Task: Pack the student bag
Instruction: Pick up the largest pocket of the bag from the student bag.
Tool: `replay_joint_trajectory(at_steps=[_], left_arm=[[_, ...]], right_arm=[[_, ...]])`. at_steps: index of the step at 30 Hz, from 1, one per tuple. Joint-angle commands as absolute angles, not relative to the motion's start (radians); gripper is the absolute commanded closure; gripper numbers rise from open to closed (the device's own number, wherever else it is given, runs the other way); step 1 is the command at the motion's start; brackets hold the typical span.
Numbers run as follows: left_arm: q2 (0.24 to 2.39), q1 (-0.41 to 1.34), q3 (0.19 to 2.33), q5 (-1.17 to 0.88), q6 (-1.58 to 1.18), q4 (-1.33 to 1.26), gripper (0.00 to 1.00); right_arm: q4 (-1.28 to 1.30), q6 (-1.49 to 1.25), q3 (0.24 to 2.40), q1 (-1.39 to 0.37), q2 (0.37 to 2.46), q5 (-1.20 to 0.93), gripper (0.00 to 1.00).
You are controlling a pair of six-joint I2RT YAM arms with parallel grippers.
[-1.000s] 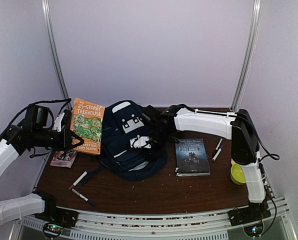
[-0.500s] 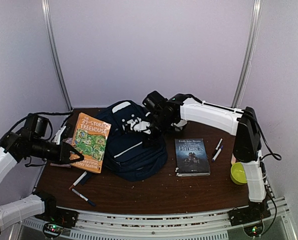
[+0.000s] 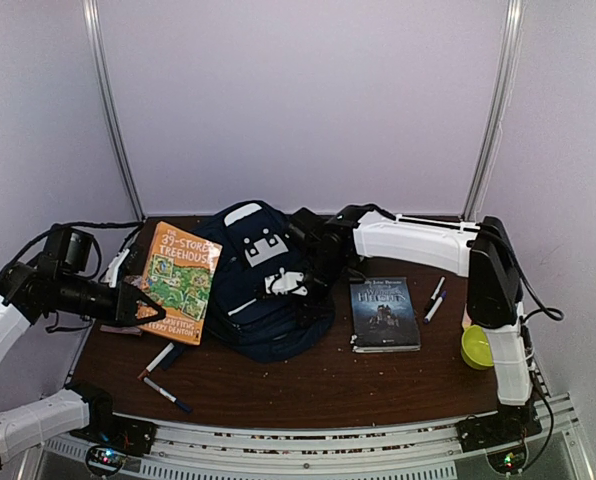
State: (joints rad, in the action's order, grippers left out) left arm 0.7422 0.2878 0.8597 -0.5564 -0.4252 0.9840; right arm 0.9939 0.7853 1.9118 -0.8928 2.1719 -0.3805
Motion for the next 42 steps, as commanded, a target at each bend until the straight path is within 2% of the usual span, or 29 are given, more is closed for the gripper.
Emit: replay_joint_trajectory(at_steps=[1, 9, 13, 18, 20, 24, 27, 31, 35, 42], left_arm=[[0.708, 0.281, 0.863, -0.575, -0.433, 0.880, 1.00], [0.709, 0.281, 0.871, -0.566, -0.424, 0.891, 1.00], [0.719, 0.281, 0.871, -0.572, -0.417, 0.891, 1.00], [0.712, 0.280, 0.869, -0.573, -0.414, 0.891, 1.00], [0.705, 0.280, 0.868, -0.571, -0.414, 0.894, 1.00], [0.698, 0.280, 0.866, -0.566, -0.414, 0.899, 1.00], [0.702, 0.282, 0.856, -0.576, -0.412, 0.896, 1.00], [0.683, 0.281, 0.770, -0.638, -0.420, 0.804, 1.00], [0.609, 0.286, 0.594, -0.863, -0.526, 0.569, 1.00], [0.511, 0.306, 0.591, -0.977, -0.551, 0.537, 1.00]], right_arm=[[0.988, 0.778, 1.955, -0.896, 2.225, -0.317, 0.53], [1.020, 0.794, 1.972, -0.899, 2.254, -0.324, 0.52], [1.006, 0.769, 1.985, -0.899, 2.270, -0.328, 0.63], [1.013, 0.753, 2.025, -0.899, 2.301, -0.335, 0.64], [1.014, 0.753, 2.035, -0.900, 2.308, -0.334, 0.71], [1.043, 0.750, 2.060, -0.898, 2.314, -0.337, 0.91], [1.032, 0.721, 2.102, -0.887, 2.280, -0.341, 1.00], [0.991, 0.639, 2.156, -0.864, 2.224, -0.388, 1.00], [0.906, 0.531, 2.192, -0.856, 2.174, -0.401, 1.00], [0.806, 0.388, 2.275, -0.855, 2.128, -0.369, 1.00]])
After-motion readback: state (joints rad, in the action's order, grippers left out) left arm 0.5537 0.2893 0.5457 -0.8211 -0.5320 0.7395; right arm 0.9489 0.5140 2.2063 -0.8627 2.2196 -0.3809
